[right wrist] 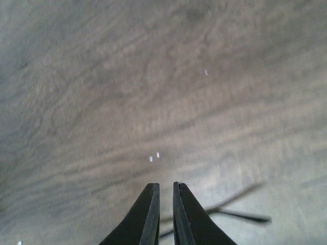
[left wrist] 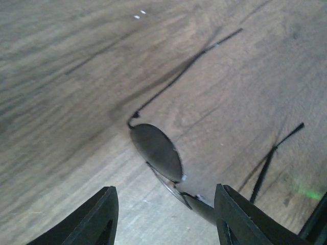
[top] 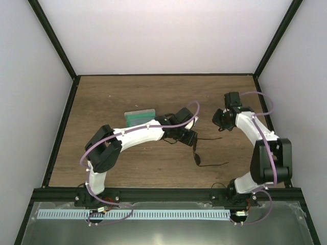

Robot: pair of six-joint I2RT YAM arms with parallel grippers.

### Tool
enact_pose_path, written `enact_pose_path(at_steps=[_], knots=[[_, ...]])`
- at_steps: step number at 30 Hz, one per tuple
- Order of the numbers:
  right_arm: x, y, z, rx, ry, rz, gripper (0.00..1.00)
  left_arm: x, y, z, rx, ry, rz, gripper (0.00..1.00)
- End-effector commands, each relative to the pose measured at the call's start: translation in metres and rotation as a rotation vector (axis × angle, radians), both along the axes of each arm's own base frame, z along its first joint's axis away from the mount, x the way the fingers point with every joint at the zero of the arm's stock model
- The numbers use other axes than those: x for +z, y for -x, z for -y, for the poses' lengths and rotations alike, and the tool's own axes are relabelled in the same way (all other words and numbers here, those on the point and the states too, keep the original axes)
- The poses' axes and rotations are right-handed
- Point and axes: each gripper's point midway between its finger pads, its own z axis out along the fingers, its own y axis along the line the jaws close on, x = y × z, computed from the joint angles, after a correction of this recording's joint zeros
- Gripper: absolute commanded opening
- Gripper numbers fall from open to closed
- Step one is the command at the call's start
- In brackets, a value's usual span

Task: Organize the sunglasses
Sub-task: Fold the sunglasses at the center of the board.

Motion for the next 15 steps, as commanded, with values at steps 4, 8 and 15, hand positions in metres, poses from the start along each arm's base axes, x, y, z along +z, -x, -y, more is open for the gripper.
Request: enact_pose_path(at_steps=[4,8,15], knots=[[-0.008,-0.042,0.005,0.070,0.029,-0.006,0.10,0.005,0.048,0.028,-0.124,0.014,-0.031,0.54],[-0.024,-0.040,0.004,0.086,0.025,-0.039,0.10,-0.001,0.052,0.039,-0.140,-0.013,-0.028,0.53],[-0.046,-0.027,0.002,0.118,0.022,-0.088,0.09,-0.028,0.030,0.025,-0.049,-0.192,0.006,0.51]])
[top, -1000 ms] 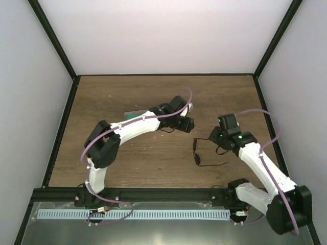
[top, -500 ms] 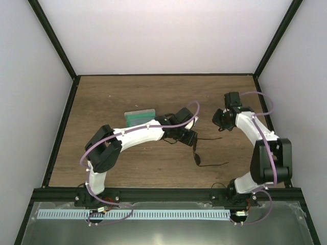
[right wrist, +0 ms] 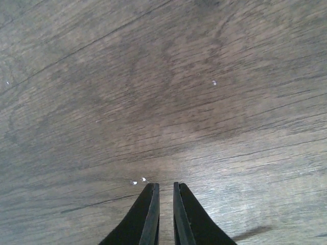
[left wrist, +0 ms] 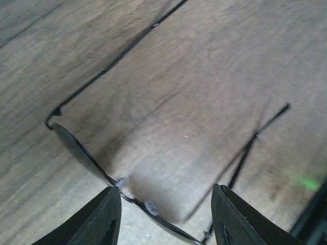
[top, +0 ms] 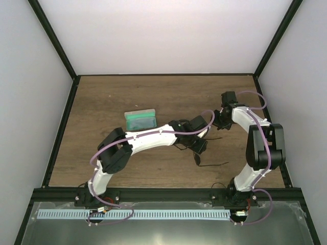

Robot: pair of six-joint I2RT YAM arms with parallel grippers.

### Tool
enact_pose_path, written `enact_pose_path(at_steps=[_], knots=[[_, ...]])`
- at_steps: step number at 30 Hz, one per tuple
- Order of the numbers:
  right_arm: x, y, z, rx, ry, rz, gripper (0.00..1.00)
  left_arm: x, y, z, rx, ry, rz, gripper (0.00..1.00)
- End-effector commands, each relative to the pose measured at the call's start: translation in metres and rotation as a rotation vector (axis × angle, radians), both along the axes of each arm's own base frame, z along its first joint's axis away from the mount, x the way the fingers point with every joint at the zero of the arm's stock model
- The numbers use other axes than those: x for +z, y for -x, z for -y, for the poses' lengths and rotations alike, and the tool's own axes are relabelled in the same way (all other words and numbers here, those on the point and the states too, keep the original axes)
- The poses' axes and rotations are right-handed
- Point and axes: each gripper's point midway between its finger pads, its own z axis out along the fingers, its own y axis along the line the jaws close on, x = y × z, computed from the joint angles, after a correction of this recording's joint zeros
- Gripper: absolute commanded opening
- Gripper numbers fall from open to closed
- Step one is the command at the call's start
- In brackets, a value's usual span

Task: Organize the sunglasses
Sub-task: Fold the sunglasses at the center of the board.

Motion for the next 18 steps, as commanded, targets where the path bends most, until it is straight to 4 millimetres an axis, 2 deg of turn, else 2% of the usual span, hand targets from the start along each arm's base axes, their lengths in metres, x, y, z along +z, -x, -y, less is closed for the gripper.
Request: enact_pose_path(at_steps=[1,8,11,18], knots=[[-0.009,0.005,0.001,0.030,-0.006,-0.015,0.09,-0.024,-0.017,-0.019,0.075,-0.158,0.025,0.50],[-0.020,0.030,-0.002,0.048,-0.023,-0.046,0.08,-0.049,-0.013,-0.023,0.098,-0.205,-0.018,0.50],[-0.029,0.043,-0.003,0.049,-0.028,-0.073,0.08,-0.055,-0.016,-0.021,0.100,-0.212,-0.015,0.50],[-0.035,0.063,-0.009,0.056,-0.069,-0.096,0.08,-0.068,-0.025,-0.018,0.111,-0.240,-0.002,0.50]])
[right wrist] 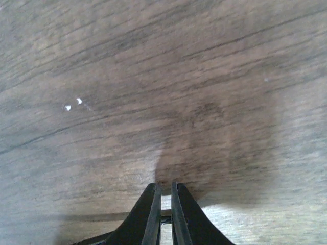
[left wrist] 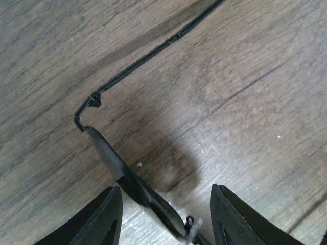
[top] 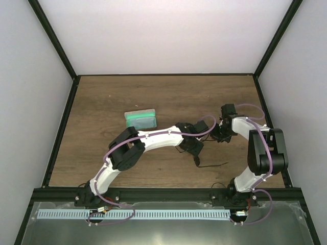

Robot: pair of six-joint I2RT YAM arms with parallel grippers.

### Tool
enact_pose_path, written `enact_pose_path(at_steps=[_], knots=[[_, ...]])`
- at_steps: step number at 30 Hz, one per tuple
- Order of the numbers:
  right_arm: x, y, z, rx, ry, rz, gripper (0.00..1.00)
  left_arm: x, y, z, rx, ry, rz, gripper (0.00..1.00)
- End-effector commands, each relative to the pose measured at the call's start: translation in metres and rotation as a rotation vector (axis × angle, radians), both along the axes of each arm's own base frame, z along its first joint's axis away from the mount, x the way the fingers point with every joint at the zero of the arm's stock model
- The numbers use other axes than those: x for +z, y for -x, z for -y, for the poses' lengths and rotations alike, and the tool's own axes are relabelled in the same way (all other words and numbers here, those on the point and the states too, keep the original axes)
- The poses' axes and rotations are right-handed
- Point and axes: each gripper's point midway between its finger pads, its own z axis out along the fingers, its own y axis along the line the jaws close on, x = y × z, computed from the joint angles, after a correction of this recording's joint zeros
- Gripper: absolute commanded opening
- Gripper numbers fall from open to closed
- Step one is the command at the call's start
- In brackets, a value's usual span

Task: Organize the sunglasses
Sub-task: Fold the sunglasses at the center of the board.

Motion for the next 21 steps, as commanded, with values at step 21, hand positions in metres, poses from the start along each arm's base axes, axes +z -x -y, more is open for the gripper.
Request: enact_pose_path(at_steps=[21], knots=[[-0.007,0.064,-0.045,0.062,-0.215,-0.081,0.08,-0.030,-0.048,-0.021,0.120,-0.055,0.015,0.50]])
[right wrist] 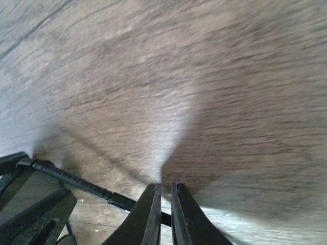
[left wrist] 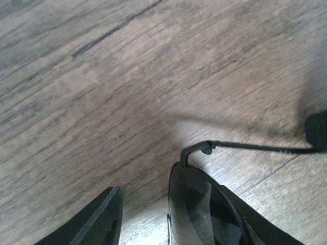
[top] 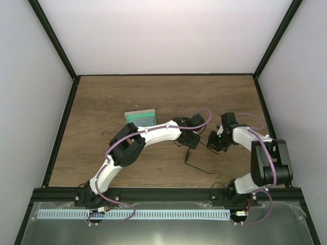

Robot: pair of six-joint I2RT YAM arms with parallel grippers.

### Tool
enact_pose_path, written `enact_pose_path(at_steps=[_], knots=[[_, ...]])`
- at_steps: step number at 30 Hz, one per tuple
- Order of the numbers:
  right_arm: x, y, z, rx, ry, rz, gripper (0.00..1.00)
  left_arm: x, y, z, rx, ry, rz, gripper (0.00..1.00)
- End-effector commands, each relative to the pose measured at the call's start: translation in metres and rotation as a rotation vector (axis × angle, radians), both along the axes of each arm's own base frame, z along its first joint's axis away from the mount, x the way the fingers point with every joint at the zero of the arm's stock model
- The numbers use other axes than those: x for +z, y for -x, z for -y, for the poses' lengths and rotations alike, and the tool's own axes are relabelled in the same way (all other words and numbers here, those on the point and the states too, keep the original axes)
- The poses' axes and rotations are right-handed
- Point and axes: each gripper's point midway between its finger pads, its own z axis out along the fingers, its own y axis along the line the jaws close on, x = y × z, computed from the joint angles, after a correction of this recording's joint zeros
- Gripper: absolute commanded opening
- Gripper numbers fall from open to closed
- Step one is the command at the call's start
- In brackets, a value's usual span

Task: Organize the sunglasses
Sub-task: Fold the sunglasses at the center of the board.

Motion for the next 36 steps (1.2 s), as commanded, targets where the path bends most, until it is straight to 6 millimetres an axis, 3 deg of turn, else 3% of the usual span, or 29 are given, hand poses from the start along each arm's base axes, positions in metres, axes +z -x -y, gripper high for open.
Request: enact_pose_path(at_steps=[1,8,17,22,27,33,36], knots=[[-0.007,0.019,-0.016,0.029,-0.054,-0.073,0.08,-0.020,-0.006,-0.009,0.040,-0.042,-0.021,0.50],[-0.008,0.027,-0.044,0.091,-0.133,-0.109,0.09,-0.024,-0.007,-0.015,0.062,-0.052,-0.025,0.50],[-0.005,0.023,-0.054,0.111,-0.160,-0.100,0.12,-0.028,-0.006,-0.015,0.084,-0.039,-0.041,0.50],[-0.004,0.022,-0.056,0.124,-0.160,-0.098,0.13,-0.018,-0.010,-0.011,0.094,-0.009,-0.039,0.50],[0.006,0.009,-0.045,0.129,-0.075,-0.046,0.13,0.010,-0.013,-0.009,0.072,0.011,-0.014,0.50],[0.022,-0.001,-0.046,0.126,-0.072,0.006,0.15,0.079,-0.024,-0.024,0.071,0.023,0.137,0.54],[0.028,-0.007,-0.048,0.132,-0.085,0.033,0.24,0.105,-0.026,-0.034,0.085,0.031,0.194,0.57]])
